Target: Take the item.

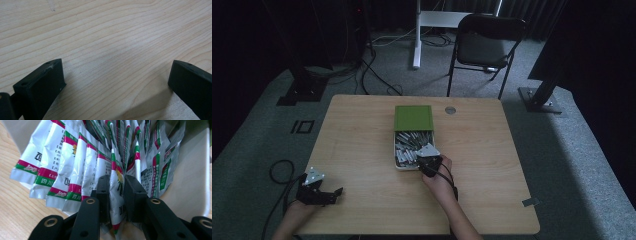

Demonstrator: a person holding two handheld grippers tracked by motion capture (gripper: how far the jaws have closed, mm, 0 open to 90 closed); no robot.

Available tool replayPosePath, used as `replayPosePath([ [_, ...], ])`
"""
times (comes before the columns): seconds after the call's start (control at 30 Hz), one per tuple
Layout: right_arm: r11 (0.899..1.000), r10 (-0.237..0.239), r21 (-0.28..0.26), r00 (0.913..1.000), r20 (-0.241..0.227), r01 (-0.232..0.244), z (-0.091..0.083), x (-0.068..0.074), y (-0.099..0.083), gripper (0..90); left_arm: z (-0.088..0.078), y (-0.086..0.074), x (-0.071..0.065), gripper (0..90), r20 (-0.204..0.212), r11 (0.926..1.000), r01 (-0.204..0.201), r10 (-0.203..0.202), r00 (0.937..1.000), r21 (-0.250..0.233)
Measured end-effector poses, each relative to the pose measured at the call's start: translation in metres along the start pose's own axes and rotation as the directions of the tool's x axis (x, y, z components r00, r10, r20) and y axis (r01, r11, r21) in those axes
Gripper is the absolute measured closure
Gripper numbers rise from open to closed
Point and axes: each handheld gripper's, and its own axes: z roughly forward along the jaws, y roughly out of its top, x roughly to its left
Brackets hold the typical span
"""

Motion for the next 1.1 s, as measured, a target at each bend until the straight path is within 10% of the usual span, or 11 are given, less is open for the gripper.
replayPosePath([
  [0.57,1.0,0.023,0.012,0.9997,-0.01,-0.023,-0.005,-0.005,0.003,85.6,0.0,0.0,0.0,1.4,0.0,1.0,0.001,-0.001,1.0,-0.001],
  [1.1,0.993,0.066,-0.091,0.9936,-0.092,-0.075,-0.036,-0.015,0.028,86.1,0.0,0.0,0.0,1.4,0.0,1.0,0.001,-0.001,1.0,-0.002],
])
